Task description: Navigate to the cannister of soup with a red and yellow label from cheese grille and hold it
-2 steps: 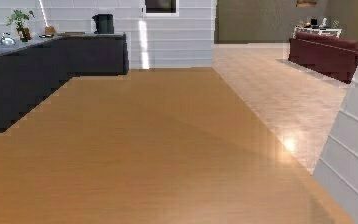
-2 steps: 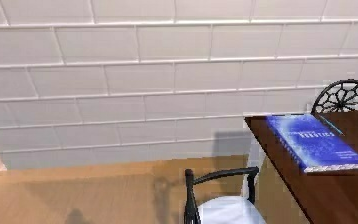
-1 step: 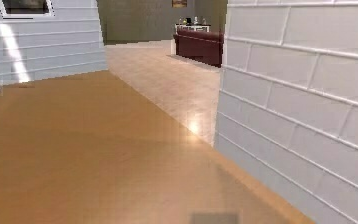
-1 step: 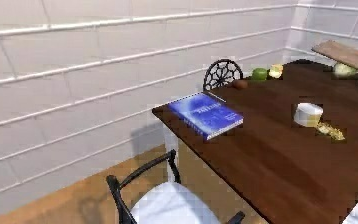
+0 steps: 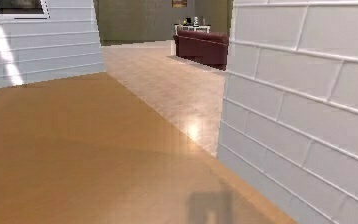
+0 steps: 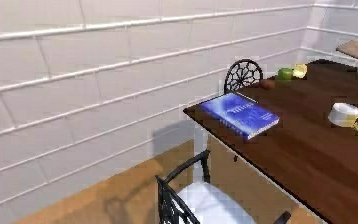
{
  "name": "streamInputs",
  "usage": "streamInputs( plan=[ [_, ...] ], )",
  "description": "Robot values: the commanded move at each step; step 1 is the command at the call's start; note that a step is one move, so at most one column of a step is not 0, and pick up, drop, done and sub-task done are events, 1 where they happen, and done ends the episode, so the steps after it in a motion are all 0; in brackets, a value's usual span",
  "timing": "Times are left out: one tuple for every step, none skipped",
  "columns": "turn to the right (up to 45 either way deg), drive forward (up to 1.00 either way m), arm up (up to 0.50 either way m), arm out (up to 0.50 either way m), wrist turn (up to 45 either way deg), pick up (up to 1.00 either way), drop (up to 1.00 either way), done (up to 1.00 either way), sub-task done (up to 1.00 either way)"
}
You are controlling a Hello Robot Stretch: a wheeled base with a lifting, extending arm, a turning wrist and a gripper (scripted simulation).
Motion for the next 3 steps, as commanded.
streamInputs(
  plan=[
    [-45.0,0.00,0.00,0.00,0.0,0.00,0.00,0.00,0.00],
    [-45.0,0.00,0.00,0.00,0.0,0.00,0.00,0.00,0.00],
    [-9.0,0.00,0.00,0.00,0.0,0.00,0.00,0.00,0.00]
  ],
)
